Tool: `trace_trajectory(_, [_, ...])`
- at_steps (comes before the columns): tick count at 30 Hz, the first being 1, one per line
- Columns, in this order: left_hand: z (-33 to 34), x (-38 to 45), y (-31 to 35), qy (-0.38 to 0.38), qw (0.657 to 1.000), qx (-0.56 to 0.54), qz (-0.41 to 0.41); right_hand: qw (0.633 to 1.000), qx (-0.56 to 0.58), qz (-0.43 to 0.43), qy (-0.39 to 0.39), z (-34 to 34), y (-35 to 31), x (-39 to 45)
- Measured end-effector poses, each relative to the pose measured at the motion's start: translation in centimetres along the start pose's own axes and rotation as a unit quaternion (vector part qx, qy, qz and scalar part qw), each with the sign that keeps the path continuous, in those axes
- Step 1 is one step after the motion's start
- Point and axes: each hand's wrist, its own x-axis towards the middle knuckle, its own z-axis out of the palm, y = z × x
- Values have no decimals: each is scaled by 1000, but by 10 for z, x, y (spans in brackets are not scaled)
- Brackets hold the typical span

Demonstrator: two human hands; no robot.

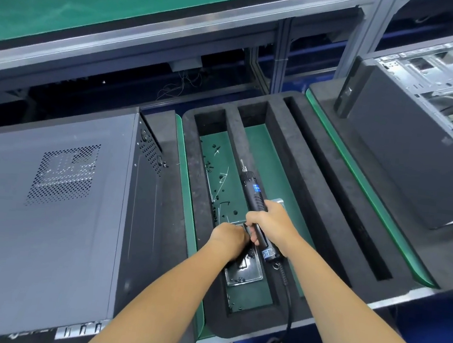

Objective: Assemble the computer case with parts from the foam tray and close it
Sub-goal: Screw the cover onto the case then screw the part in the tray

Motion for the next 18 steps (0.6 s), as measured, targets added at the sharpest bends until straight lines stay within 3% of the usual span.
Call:
trace_trajectory(7, [-3,-2,0,-20,999,-36,-5,1000,6,4,-6,0,0,2])
trace_trajectory(10, [-5,-4,-2,-2,994,-103,-20,1000,-1,4,-2,-1,1,2])
trace_trajectory(18, [-10,-4,-11,104,933,-335,-81,1000,-7,11,3,-1,0,3])
